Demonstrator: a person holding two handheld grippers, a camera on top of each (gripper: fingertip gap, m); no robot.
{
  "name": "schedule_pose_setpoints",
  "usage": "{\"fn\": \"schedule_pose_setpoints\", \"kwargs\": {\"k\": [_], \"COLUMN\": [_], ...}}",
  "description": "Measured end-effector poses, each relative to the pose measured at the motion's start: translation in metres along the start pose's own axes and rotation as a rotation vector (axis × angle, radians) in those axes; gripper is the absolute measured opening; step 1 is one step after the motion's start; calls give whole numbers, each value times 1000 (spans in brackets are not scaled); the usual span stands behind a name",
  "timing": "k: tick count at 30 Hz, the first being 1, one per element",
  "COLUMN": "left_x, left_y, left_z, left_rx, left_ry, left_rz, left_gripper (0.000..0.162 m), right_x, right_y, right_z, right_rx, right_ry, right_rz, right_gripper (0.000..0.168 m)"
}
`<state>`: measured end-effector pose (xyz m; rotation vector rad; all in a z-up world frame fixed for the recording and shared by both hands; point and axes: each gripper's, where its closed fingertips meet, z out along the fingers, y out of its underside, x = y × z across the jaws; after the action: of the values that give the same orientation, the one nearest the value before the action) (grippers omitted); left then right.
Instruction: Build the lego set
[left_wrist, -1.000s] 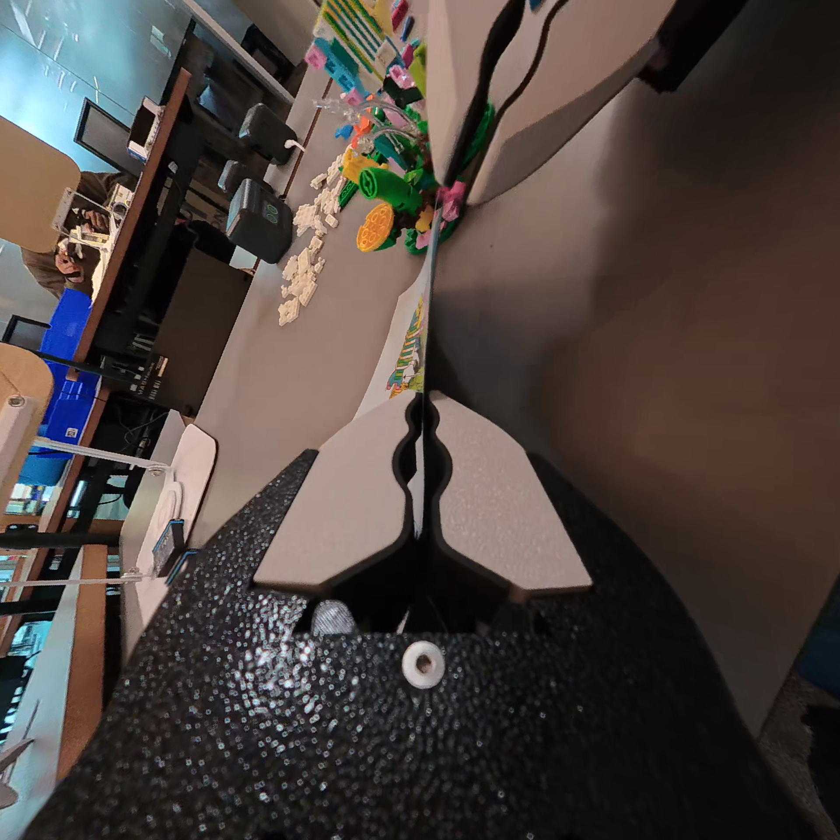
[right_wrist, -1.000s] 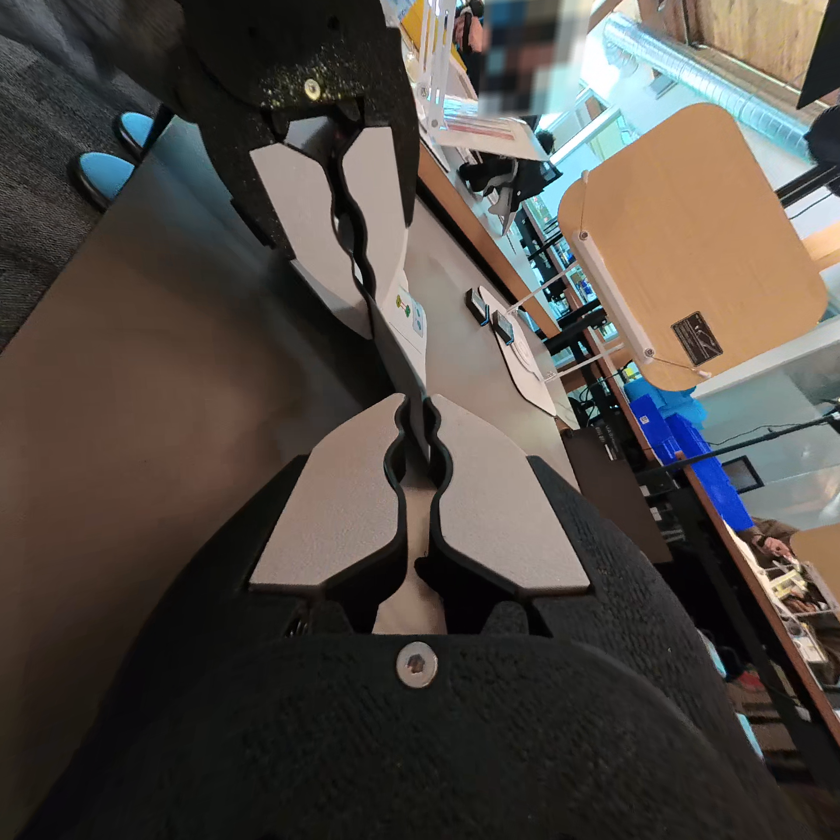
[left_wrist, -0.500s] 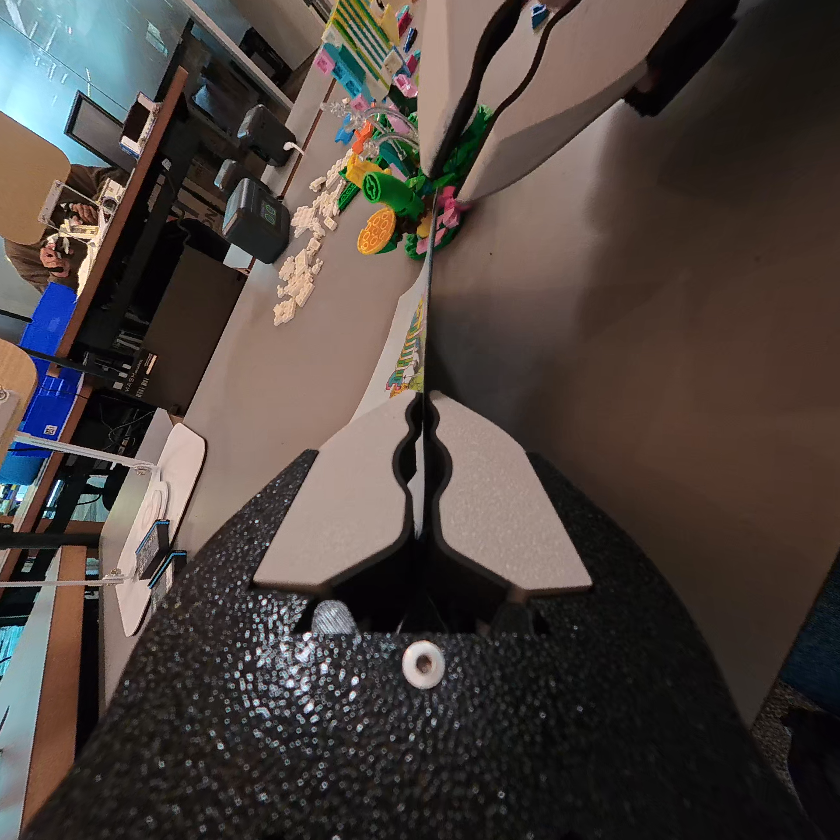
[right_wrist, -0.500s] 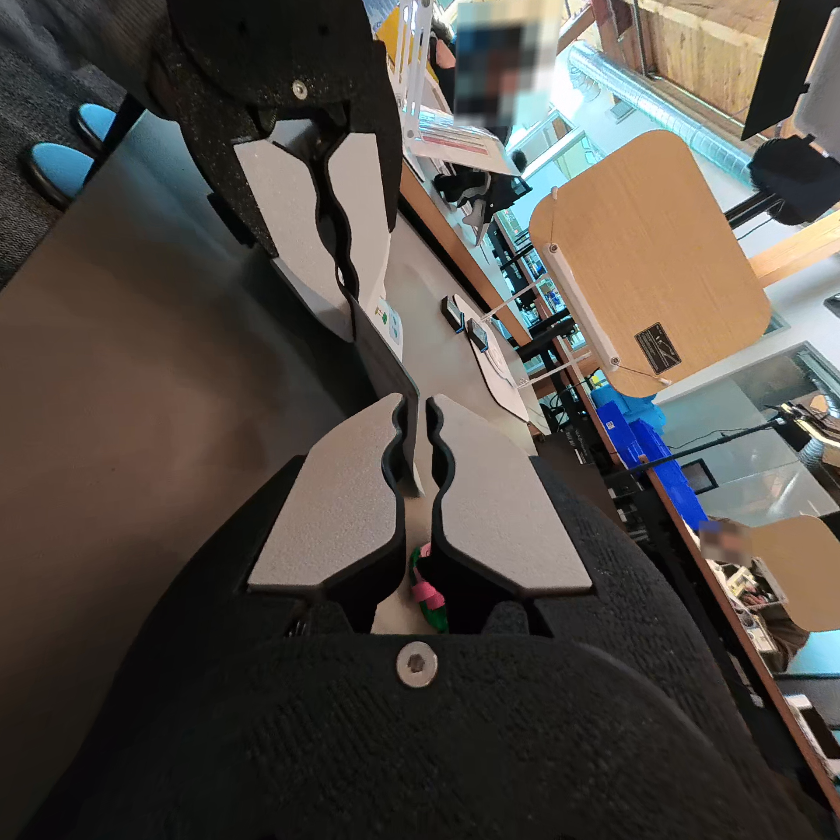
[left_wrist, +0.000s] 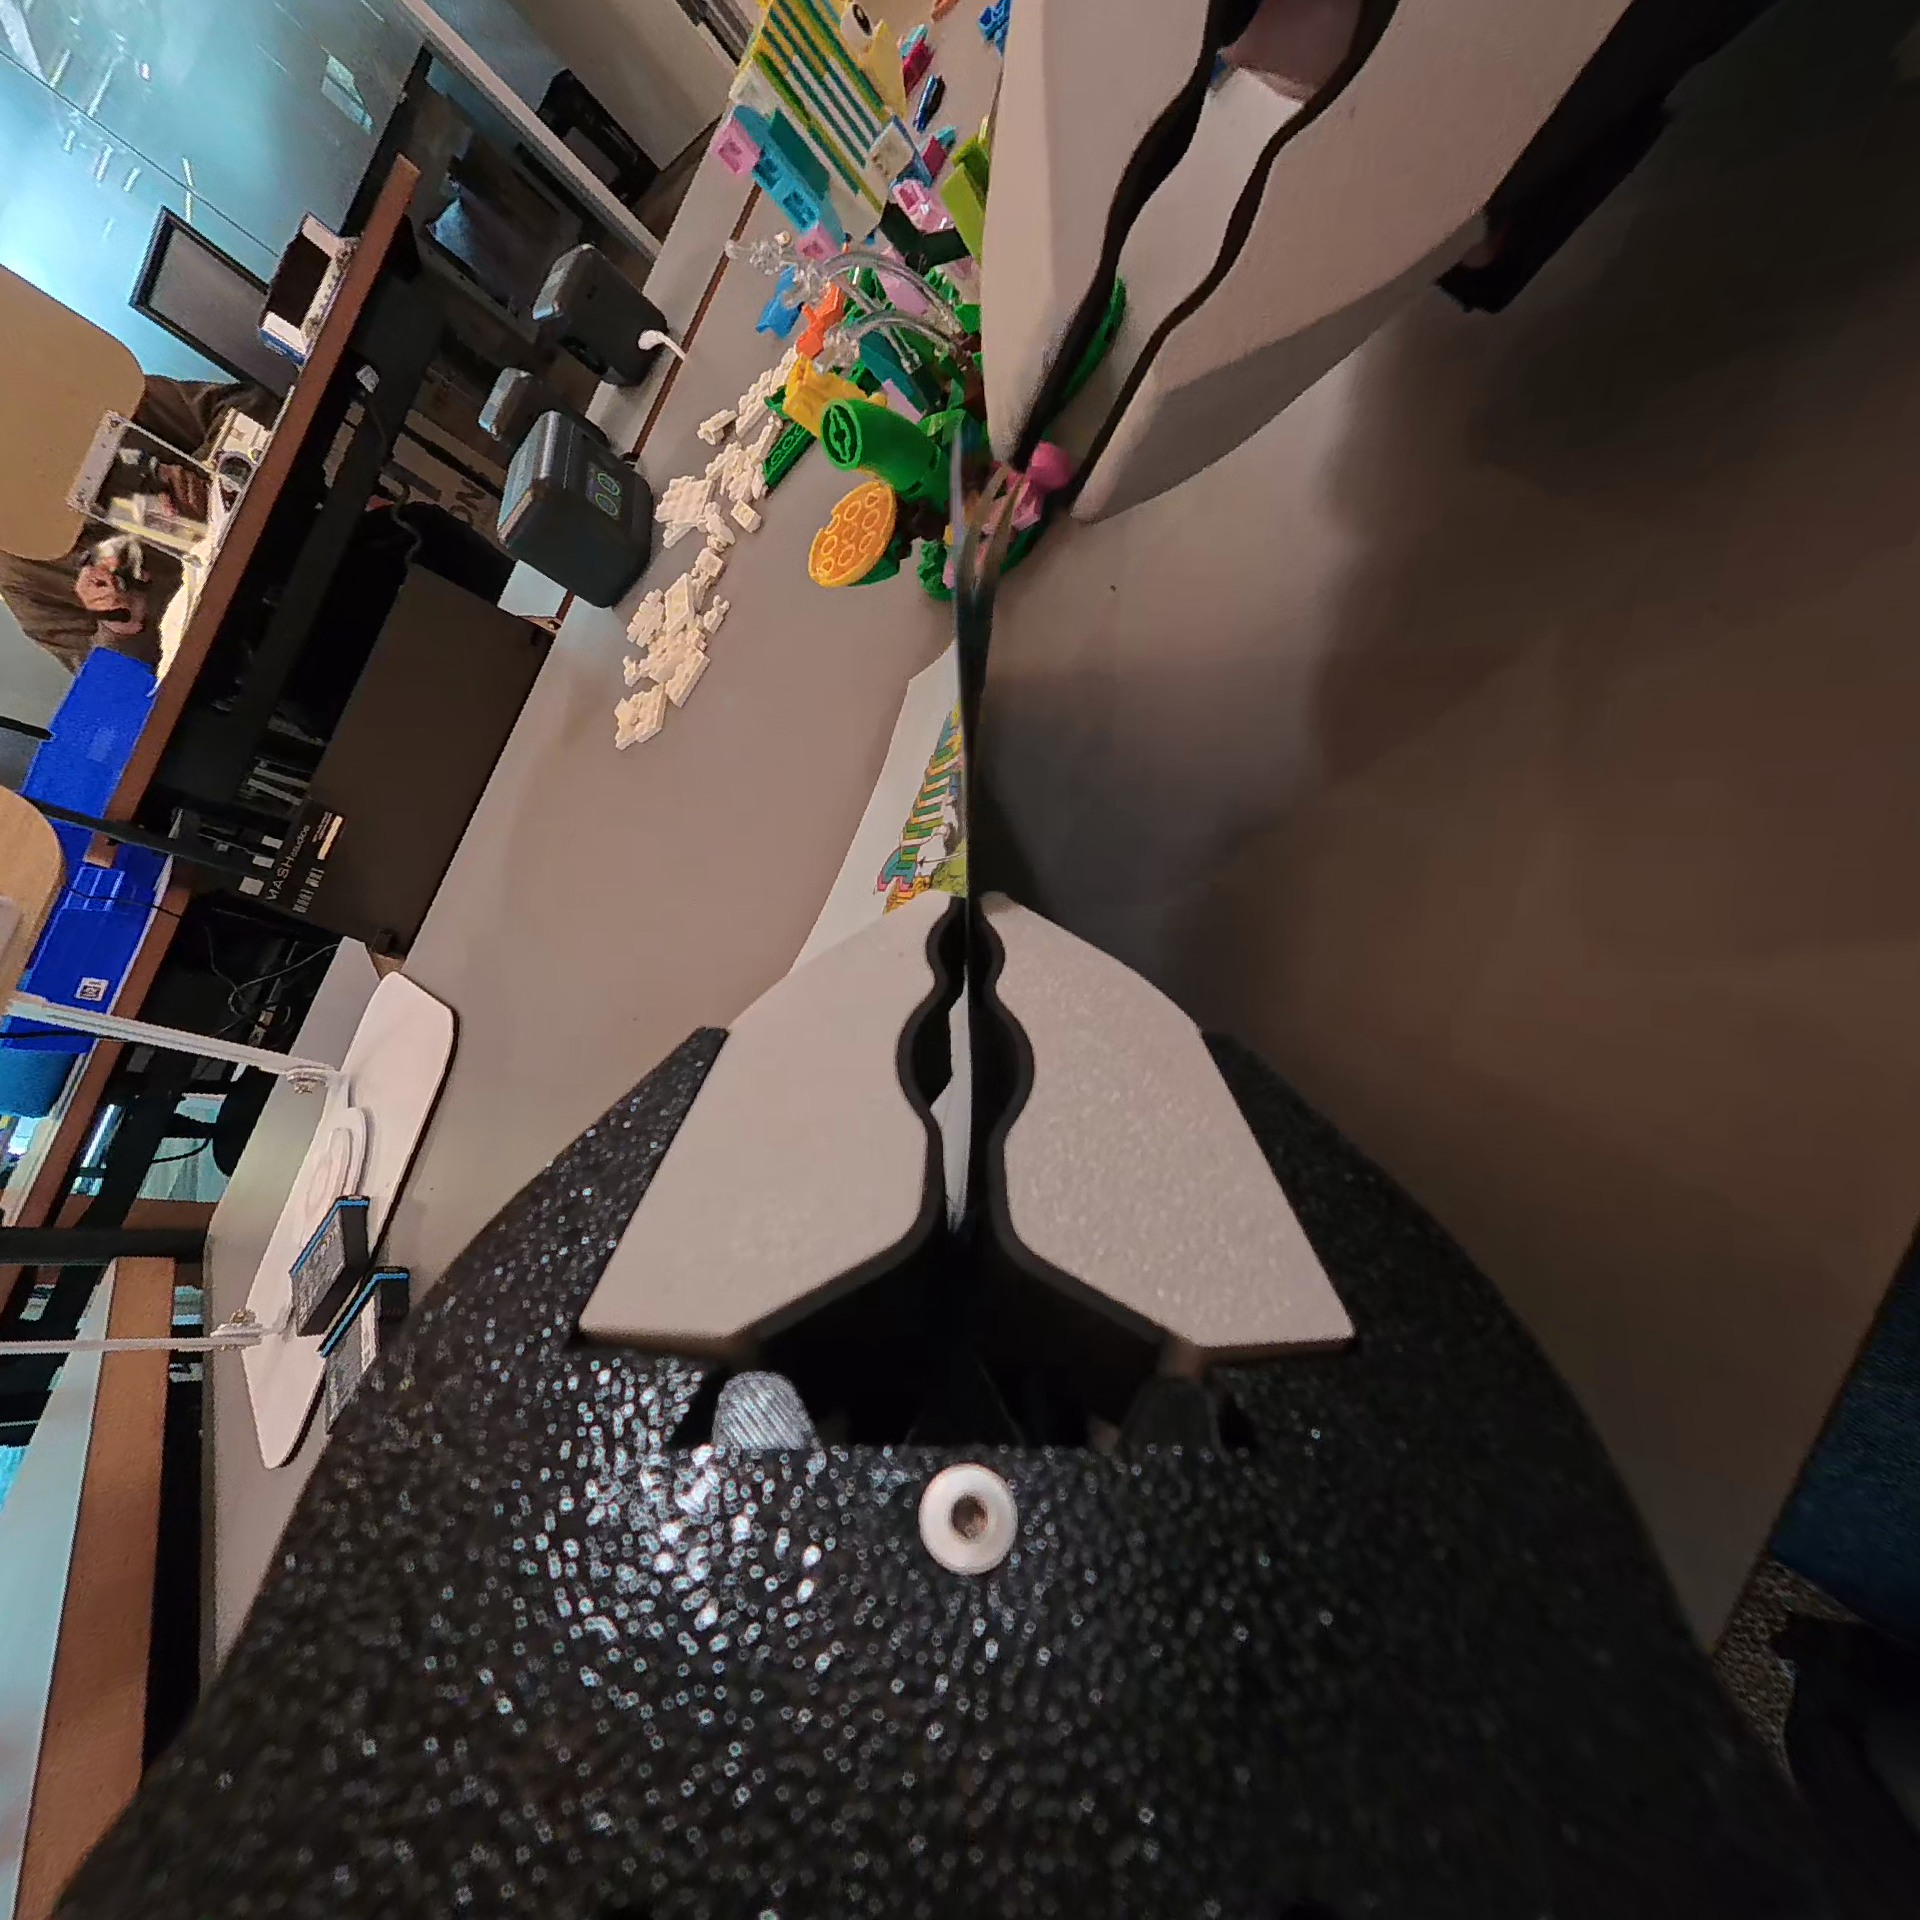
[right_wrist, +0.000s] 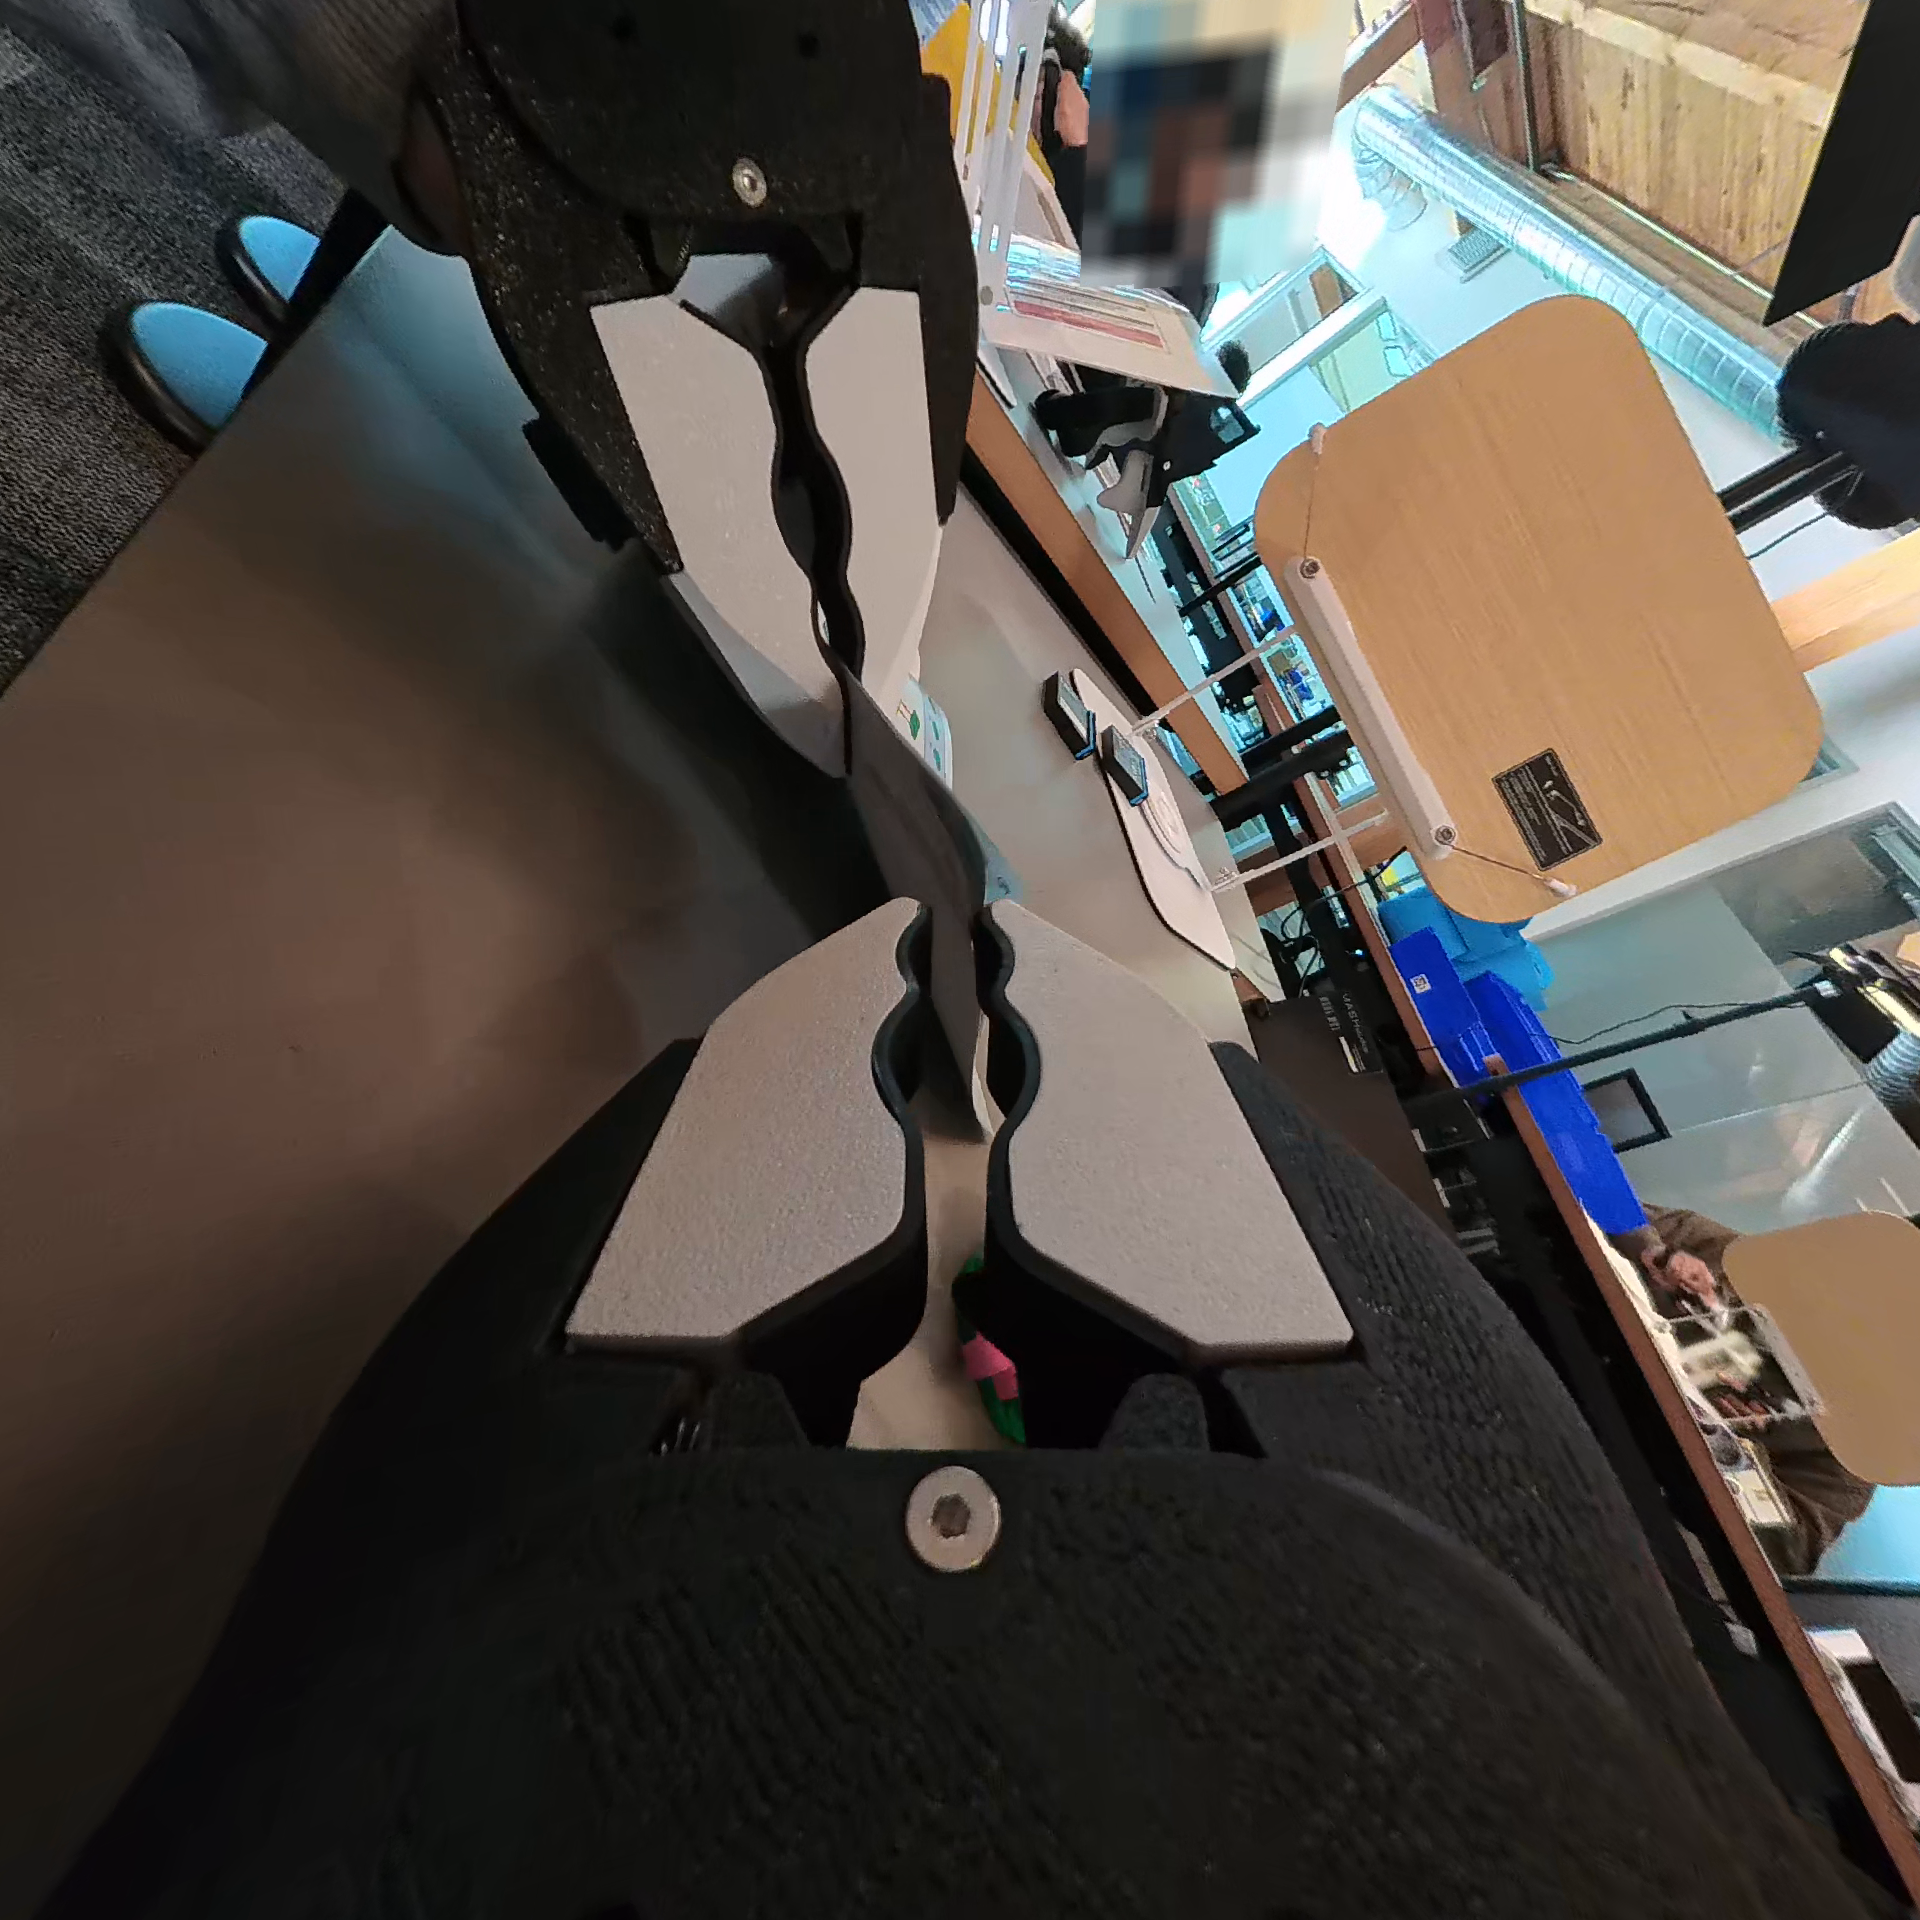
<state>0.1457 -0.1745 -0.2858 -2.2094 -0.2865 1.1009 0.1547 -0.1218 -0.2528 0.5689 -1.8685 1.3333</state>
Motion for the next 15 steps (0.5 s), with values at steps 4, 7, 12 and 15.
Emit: {"fn": "schedule_pose_setpoints", "kwargs": {"k": [4,7,12,15], "left_x": [2,4,6,8], "left_y": [0,0,1,3], "left_z": [0,1,2,3], "left_rx": [0,-1,-7,-17], "left_ry": [7,13,20,23], "left_rz": [12,20,37,59], "left_gripper": [0,0,0,0], "right_x": [-1,0,0,-1], "right_y": [1,1,4,6], "right_z": [1,1,2,2], "right_rx": [-7,-11,-28,-40], "right_ry": [-2,6,10,6], "right_rz": [-5,-11,-15,-18], "right_gripper": [6,6,6,8]}}
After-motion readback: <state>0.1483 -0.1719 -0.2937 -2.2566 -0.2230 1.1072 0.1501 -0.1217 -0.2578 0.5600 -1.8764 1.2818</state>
